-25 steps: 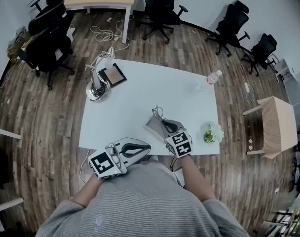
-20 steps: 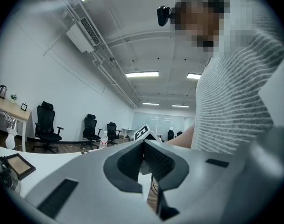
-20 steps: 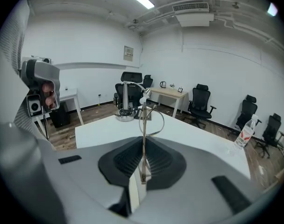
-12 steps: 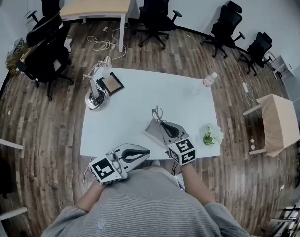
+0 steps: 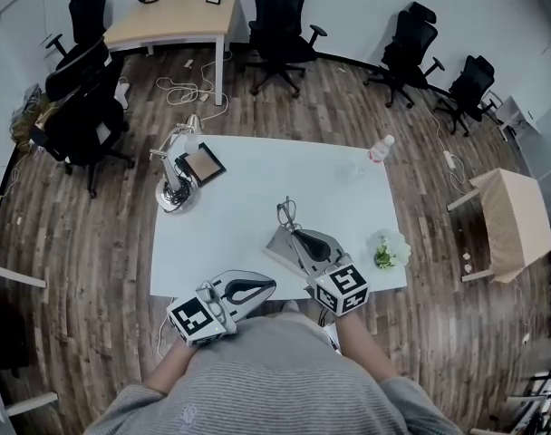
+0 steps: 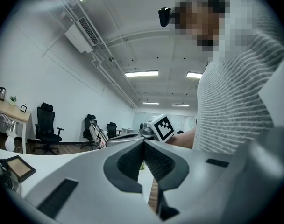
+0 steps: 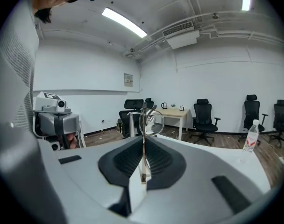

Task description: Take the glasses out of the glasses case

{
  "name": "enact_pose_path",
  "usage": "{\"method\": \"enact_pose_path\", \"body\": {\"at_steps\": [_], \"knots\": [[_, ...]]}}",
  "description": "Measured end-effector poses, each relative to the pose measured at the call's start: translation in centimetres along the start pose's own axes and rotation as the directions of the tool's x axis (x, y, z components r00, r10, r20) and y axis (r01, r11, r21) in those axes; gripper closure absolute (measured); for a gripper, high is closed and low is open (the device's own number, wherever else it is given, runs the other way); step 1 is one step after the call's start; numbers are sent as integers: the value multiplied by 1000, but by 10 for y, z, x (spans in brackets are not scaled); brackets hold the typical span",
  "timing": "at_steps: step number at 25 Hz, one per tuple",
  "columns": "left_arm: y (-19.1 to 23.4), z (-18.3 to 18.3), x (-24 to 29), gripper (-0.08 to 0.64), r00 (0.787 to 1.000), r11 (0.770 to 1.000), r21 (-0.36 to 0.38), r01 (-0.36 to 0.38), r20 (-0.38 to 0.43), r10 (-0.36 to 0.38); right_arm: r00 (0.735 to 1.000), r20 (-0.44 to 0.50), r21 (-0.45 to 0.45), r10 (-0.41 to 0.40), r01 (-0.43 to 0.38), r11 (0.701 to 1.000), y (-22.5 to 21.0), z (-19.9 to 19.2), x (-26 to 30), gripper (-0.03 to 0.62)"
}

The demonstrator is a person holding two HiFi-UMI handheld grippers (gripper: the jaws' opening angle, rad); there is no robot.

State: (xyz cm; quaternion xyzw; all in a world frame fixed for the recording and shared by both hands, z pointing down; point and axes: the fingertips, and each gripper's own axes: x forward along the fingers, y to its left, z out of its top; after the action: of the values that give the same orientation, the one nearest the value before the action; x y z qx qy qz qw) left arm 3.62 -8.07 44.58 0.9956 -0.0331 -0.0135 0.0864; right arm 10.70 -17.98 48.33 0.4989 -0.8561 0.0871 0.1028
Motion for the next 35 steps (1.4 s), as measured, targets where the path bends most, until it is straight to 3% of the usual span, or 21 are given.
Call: {"method": "enact_pose_path", "body": {"at_steps": [4,7,10,13,35], "knots": [[8,-3,0,549,1000,1000,0,-21,5,21,997,75,47,10,-14,999,0,18,-3,566],[28,-5,-5,549,992,992,-21,-126,14,126,992,122,65,12,-20,998,-1,31,-5,566],[54,-3,-15,548,970,969,-73,-237,40,240,988,155,65,12,-22,998,-2,46,-7,566],[71,0,-23,548,951,951,-92,-296,64,303,982,188,73,15,-29,997,-1,56,-7,566],[71,1,-17,548,957,955,-92,-282,47,287,926,378,140,-19,-37,990,-13,111,-37,566]]}}
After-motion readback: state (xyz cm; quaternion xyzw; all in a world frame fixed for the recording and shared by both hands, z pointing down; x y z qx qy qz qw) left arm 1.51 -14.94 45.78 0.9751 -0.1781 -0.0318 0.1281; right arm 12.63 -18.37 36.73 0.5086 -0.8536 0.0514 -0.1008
